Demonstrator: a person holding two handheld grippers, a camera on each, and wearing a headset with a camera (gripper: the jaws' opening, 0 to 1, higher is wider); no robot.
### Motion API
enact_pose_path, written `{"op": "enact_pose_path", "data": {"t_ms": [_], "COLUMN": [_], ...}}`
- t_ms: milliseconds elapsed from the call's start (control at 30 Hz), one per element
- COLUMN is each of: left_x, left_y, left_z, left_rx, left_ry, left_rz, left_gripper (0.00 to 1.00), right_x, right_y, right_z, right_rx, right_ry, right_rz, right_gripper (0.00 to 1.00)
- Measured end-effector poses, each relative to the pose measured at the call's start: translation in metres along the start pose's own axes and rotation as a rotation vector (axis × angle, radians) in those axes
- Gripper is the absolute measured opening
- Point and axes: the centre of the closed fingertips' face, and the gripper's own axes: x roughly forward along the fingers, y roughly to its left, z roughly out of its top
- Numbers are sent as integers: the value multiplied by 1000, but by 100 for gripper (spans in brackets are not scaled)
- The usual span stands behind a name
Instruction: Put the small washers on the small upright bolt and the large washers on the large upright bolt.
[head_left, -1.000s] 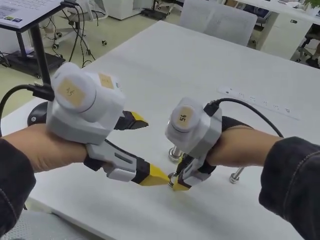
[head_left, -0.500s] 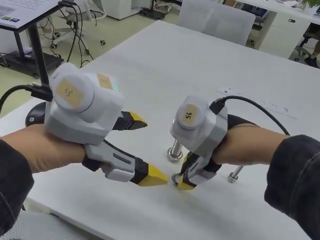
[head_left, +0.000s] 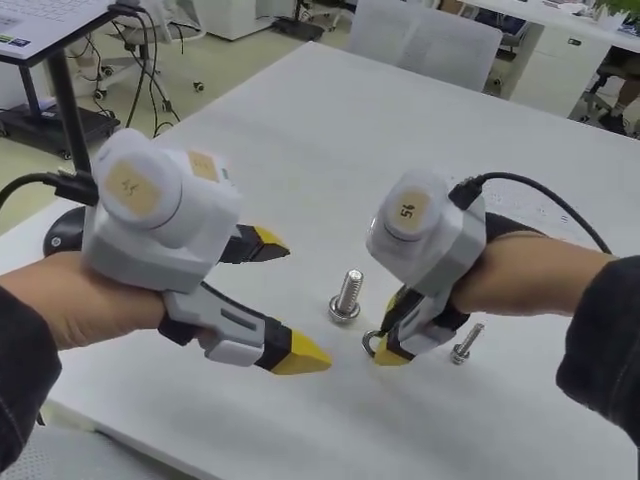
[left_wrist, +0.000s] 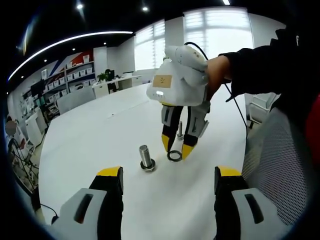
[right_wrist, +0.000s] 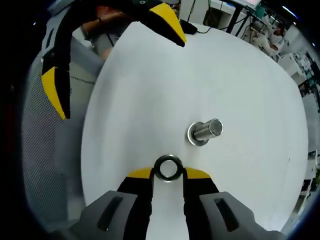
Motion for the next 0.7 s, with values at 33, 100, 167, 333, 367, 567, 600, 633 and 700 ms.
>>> {"op": "enact_pose_path", "data": {"t_ms": [33,100,167,333,367,567,600,633,700], "left_x": [0,0,0,-1,-1,-2,-3,-3,-4], "left_y": [0,0,0,-1,-1,0,1,0,0], "left_z": [0,0,0,0,0,0,0,0,1], "left_rx": [0,1,1,1,0,-4,-5,-7,-12], "left_ry": [0,0,-1,-1,-2,-5,-6,-9,-13], "left_rz": [0,0,-1,0,0,5,6,5,4], "left_gripper": [74,74,74,74,74,74,74,74,74], "right_x": [-2,-8,-13,-27,-31,-41,-41,-42,-43], "right_y": [-1,-2,-4,-12,-15,-21,-22,-22,-23], "right_z": [0,-1,-1,5,8,22,24,28,33], "right_rx": [3,7,6,-11,-15,-37,-42,-47,-58], "right_ry": [-3,-6,-6,-11,-16,-36,-37,-38,-39], "right_rz": [-2,-8,-17,-46,-53,-74,-76,-78,-79], "right_gripper": [24,24,24,24,24,24,24,24,24]}}
